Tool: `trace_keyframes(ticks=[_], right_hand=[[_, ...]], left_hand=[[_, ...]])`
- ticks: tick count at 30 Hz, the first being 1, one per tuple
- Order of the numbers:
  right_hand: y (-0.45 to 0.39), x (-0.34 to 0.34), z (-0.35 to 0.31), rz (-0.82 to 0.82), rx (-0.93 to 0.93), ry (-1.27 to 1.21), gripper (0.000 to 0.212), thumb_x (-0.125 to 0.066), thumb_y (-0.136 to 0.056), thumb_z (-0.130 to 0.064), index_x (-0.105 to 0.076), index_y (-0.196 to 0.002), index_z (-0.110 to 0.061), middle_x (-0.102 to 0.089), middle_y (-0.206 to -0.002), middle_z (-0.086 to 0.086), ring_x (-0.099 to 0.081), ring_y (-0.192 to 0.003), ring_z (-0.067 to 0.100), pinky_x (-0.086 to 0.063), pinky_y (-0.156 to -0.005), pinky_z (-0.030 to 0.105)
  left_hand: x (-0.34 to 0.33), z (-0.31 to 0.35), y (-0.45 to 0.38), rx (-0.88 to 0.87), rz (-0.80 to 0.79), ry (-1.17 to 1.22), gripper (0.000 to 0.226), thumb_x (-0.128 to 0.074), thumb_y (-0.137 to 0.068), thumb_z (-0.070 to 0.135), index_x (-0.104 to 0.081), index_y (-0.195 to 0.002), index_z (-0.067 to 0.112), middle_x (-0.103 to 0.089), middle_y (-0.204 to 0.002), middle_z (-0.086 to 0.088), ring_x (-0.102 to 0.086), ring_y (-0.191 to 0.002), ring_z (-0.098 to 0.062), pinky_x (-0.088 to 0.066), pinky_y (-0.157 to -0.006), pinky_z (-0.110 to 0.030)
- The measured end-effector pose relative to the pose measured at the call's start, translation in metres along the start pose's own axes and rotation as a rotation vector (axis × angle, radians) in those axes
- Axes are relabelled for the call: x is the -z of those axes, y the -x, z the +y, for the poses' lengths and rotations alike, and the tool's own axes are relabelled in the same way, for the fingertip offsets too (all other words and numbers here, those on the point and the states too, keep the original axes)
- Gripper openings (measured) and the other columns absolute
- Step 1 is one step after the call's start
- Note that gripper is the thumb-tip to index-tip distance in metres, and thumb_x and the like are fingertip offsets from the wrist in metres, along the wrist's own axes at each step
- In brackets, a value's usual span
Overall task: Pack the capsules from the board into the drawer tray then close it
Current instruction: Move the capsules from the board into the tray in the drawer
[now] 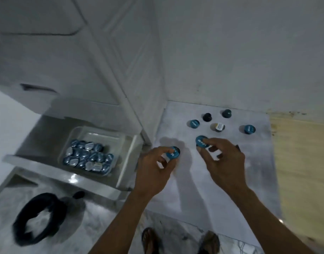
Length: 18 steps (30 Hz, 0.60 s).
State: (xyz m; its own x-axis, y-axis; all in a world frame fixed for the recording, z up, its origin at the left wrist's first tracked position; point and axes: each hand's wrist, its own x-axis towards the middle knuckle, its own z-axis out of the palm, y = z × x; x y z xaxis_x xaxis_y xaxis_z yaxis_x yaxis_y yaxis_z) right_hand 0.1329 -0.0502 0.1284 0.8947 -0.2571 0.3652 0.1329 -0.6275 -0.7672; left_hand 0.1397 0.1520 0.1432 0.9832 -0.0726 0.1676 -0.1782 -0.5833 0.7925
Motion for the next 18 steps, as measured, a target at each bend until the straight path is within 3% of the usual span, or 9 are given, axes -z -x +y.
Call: trace_keyframes(ticks=[6, 10, 14, 18], right_hand=[[0.028, -0.068, -0.1, -0.141, 0.072, -0.115, 0.023, -0.08, -0.078, -0.024, -0.071, -0.099, -0.021, -0.069, -0.096, -0.01, -0.061, -0.075, 0.003, -0.044, -0.06, 0.01], [0.051, -0.125, -0.158, -0.183, 0.035, -0.189, 0.024, -0.081, -0.078, -0.023, -0.071, -0.099, -0.027, -0.068, -0.094, -0.012, -0.062, -0.079, 0.004, -0.046, -0.058, 0.013], [0.066, -0.175, -0.195, -0.195, 0.0, -0.13, 0.024, -0.081, -0.078, -0.023, -0.072, -0.1, -0.027, -0.069, -0.094, -0.013, -0.063, -0.075, 0.005, -0.045, -0.058, 0.012], [0.07, -0.209, -0.218, -0.172, -0.043, -0.095, 0.023, -0.081, -0.077, -0.022, -0.073, -0.099, -0.025, -0.068, -0.091, -0.014, -0.062, -0.072, 0.004, -0.044, -0.058, 0.007]], left_hand=[[0.118, -0.05, 0.024, -0.002, 0.068, -0.077, 0.023, -0.08, -0.077, 0.021, -0.07, -0.098, 0.025, -0.068, -0.077, 0.013, -0.064, -0.067, -0.002, -0.046, -0.057, -0.011], [0.203, -0.099, 0.036, 0.0, 0.102, -0.08, 0.027, -0.083, -0.074, 0.016, -0.07, -0.096, 0.025, -0.069, -0.081, 0.017, -0.065, -0.066, 0.001, -0.052, -0.055, -0.018], [0.27, -0.142, 0.033, 0.098, 0.093, -0.113, 0.022, -0.083, -0.074, 0.026, -0.073, -0.093, 0.026, -0.066, -0.065, 0.012, -0.062, -0.061, 0.001, -0.043, -0.056, -0.007], [0.302, -0.165, 0.009, 0.117, 0.037, -0.131, 0.02, -0.081, -0.076, 0.025, -0.072, -0.094, 0.027, -0.062, -0.067, 0.02, -0.063, -0.065, 0.002, -0.042, -0.057, -0.002]])
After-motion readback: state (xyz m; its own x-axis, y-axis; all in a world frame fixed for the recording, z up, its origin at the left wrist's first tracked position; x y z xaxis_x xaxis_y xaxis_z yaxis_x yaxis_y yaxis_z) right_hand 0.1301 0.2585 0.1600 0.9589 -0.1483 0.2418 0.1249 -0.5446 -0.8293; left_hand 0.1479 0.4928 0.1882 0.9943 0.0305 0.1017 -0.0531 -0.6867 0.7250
